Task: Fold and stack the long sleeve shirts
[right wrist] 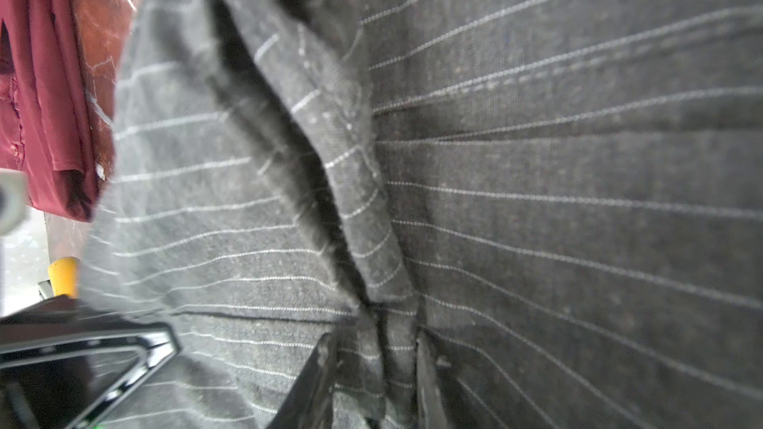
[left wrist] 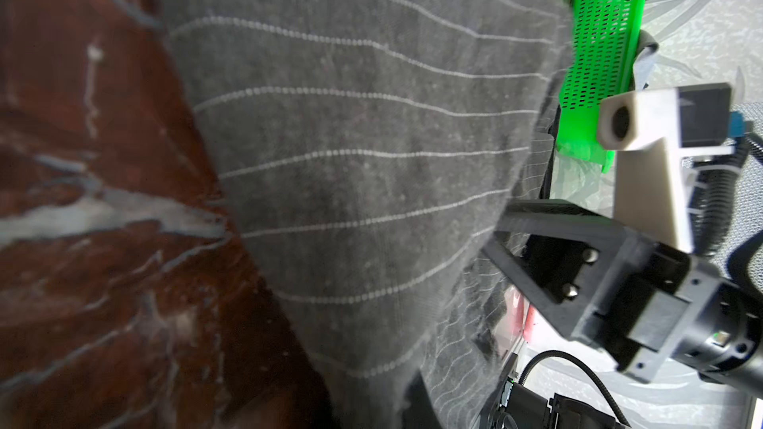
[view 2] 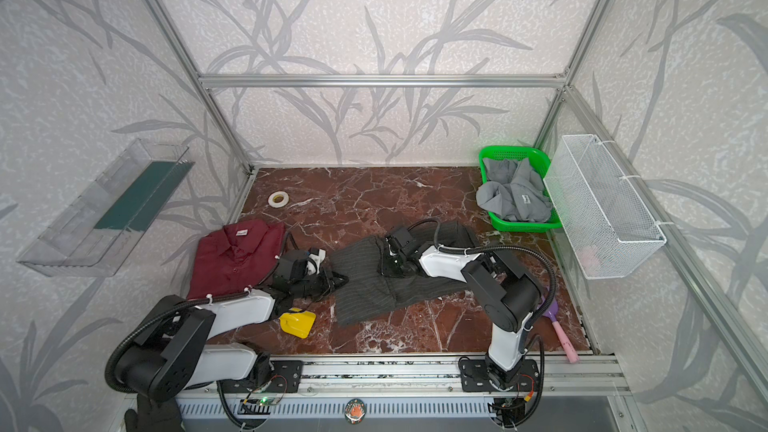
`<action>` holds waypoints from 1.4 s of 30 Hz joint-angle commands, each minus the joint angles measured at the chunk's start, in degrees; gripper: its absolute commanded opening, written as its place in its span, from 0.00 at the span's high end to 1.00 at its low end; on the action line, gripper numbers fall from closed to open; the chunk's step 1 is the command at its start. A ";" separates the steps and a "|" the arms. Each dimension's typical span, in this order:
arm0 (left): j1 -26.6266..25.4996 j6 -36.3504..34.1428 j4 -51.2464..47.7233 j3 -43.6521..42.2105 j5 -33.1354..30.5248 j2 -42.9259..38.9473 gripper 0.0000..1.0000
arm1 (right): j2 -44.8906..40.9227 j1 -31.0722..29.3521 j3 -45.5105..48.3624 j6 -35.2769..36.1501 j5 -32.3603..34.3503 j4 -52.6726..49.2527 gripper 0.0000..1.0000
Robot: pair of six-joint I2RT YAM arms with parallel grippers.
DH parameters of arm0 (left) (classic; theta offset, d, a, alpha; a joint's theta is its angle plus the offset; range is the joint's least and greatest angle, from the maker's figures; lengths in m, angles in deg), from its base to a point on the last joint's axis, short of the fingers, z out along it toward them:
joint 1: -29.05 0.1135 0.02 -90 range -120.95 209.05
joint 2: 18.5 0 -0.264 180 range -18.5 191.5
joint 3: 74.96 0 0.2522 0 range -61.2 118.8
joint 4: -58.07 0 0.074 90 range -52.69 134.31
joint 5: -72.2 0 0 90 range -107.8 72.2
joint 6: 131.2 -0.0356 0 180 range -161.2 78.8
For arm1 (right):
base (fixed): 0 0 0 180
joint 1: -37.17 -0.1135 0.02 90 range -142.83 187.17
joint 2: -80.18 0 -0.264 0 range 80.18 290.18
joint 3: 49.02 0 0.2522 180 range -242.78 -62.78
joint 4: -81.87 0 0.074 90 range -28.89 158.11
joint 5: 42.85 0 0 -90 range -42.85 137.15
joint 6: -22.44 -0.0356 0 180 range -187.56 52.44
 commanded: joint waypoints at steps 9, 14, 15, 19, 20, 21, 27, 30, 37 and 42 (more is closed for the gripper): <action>1.04 -13.46 -49.40 21.53 -17.96 -10.17 1.00 | -15.84 6.02 -0.17 5.84 0.96 -11.72 0.61; 2.78 -18.43 -63.10 31.66 -20.40 -4.70 1.00 | -20.83 12.06 3.77 7.30 1.90 -13.80 0.61; 3.16 -19.66 -65.77 33.89 -21.24 -3.41 1.00 | -21.77 13.39 4.56 7.49 2.23 -14.34 0.61; 4.07 -23.32 -75.75 42.99 -25.46 2.15 1.00 | -23.28 17.20 6.90 8.68 3.41 -15.29 0.60; 4.15 -24.30 -78.35 45.52 -26.13 3.73 1.00 | -23.23 18.06 7.20 9.06 3.64 -15.44 0.60; 4.15 -25.77 -80.46 47.79 -26.38 5.35 1.00 | -23.02 18.78 7.38 9.22 4.61 -16.07 0.60; 4.06 -29.85 -87.47 55.33 -28.12 11.26 1.00 | -19.93 20.71 7.74 9.24 8.55 -17.41 0.60; 3.69 -30.90 -90.40 58.64 -32.46 13.22 1.00 | -18.21 20.64 9.33 8.02 6.87 -14.76 0.61; 0.84 -31.75 -97.42 67.48 -42.24 17.60 1.00 | -15.73 20.44 12.19 6.11 4.31 -9.71 0.61; -3.37 -31.30 -102.03 73.33 -47.52 22.03 1.00 | -15.35 20.19 13.64 5.83 3.81 -7.46 0.61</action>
